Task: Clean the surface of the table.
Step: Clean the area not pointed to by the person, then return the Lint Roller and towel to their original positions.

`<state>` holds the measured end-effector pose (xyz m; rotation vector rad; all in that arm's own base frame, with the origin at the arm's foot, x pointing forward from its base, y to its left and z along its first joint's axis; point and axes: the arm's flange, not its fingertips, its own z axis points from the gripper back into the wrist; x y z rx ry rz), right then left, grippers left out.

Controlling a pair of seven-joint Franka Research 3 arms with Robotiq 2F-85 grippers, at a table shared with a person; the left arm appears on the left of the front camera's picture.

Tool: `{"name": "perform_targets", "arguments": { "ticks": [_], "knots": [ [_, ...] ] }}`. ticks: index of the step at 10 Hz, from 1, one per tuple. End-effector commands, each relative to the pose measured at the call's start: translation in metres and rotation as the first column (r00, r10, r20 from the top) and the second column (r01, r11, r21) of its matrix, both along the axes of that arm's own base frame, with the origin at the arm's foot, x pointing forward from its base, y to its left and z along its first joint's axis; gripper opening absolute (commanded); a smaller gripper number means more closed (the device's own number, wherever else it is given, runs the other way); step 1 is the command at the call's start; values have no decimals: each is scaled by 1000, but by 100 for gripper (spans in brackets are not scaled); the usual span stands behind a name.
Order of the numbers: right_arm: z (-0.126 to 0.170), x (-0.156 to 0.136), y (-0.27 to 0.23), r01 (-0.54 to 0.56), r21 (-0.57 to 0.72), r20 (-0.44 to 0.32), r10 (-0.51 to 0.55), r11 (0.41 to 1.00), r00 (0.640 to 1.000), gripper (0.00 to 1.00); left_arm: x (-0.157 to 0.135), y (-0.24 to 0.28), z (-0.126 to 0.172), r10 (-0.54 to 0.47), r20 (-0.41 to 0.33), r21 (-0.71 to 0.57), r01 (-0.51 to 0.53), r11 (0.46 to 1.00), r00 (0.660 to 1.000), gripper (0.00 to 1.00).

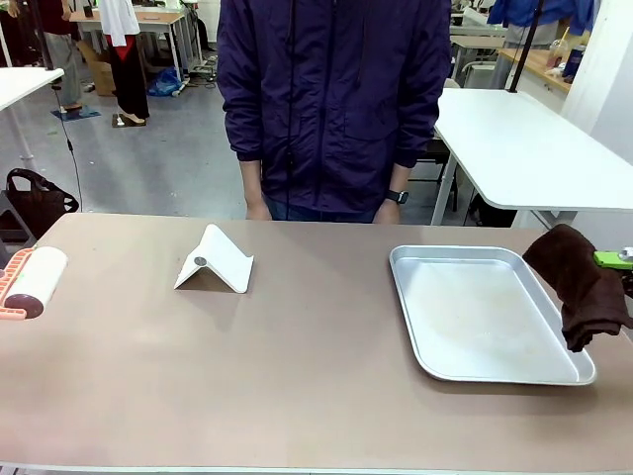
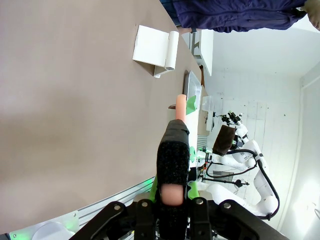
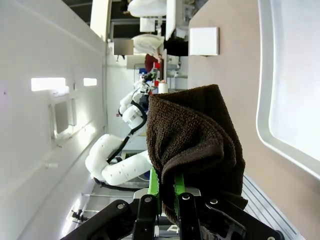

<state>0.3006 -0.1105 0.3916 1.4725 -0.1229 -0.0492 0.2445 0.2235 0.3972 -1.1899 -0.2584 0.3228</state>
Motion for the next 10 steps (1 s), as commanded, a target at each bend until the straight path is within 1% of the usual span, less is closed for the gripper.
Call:
{"name": "perform_targets", "arguments": {
  "ticks": [1,10],
  "knots": [
    [3,5,3,15,12,14,-15,1000,1000,0,2,-2,3,14,7,-15,-13,1000,1000,22],
    [3,5,3,15,12,14,-15,1000,1000,0,2,-2,3,14,7,-15,-13,1000,1000,22]
  ]
}}
